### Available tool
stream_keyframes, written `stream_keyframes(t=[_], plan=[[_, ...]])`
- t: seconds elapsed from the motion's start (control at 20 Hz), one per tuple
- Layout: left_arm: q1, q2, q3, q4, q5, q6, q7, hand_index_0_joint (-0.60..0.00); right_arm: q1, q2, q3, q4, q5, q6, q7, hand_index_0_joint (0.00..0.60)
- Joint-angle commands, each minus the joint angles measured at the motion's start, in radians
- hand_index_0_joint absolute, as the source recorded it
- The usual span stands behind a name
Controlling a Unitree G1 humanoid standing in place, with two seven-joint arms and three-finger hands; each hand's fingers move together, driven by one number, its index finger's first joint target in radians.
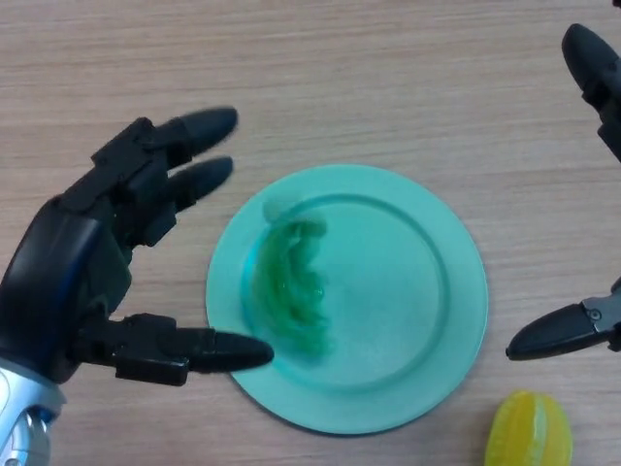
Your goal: Pick up the green grapes and place it on the plate
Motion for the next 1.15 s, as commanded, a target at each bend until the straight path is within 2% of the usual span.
stream_keyframes(t=[0.05, 0.3, 0.4, 0.65, 0.75, 0.9, 1.1, 1.15], plan=[[-0.020, 0.029, 0.057, -0.041, -0.010, -0.155, 0.035, 0.000, -0.020, -0.027, -0.074, -0.046, -0.036, -0.150, 0.001, 0.000], [-0.061, 0.054, 0.174, -0.085, -0.122, -0.093, 0.034, 0.000, -0.030, -0.020, -0.067, -0.046, -0.044, -0.132, 0.007, 0.000], [-0.083, 0.079, 0.239, -0.096, -0.183, -0.081, 0.049, 0.000, -0.036, -0.013, -0.068, -0.046, -0.047, -0.124, 0.013, 0.000], [-0.089, 0.114, 0.355, -0.023, -0.315, -0.202, 0.076, 0.000, -0.067, 0.008, -0.070, -0.046, -0.050, -0.089, 0.023, 0.000], [-0.090, 0.129, 0.357, 0.016, -0.305, -0.247, 0.085, 0.000, -0.080, 0.020, -0.070, -0.046, -0.054, -0.076, 0.028, 0.000], [-0.081, 0.131, 0.342, 0.047, -0.262, -0.279, 0.087, 0.000, -0.104, 0.052, -0.060, -0.046, -0.093, -0.050, 0.049, 0.000], [-0.091, 0.143, 0.333, 0.022, -0.246, -0.216, 0.101, 0.000, -0.138, 0.109, -0.075, -0.046, -0.156, 0.001, 0.093, 0.000], [-0.096, 0.144, 0.336, 0.016, -0.249, -0.199, 0.102, 0.000, -0.143, 0.135, -0.067, -0.046, -0.176, 0.010, 0.100, 0.000]])
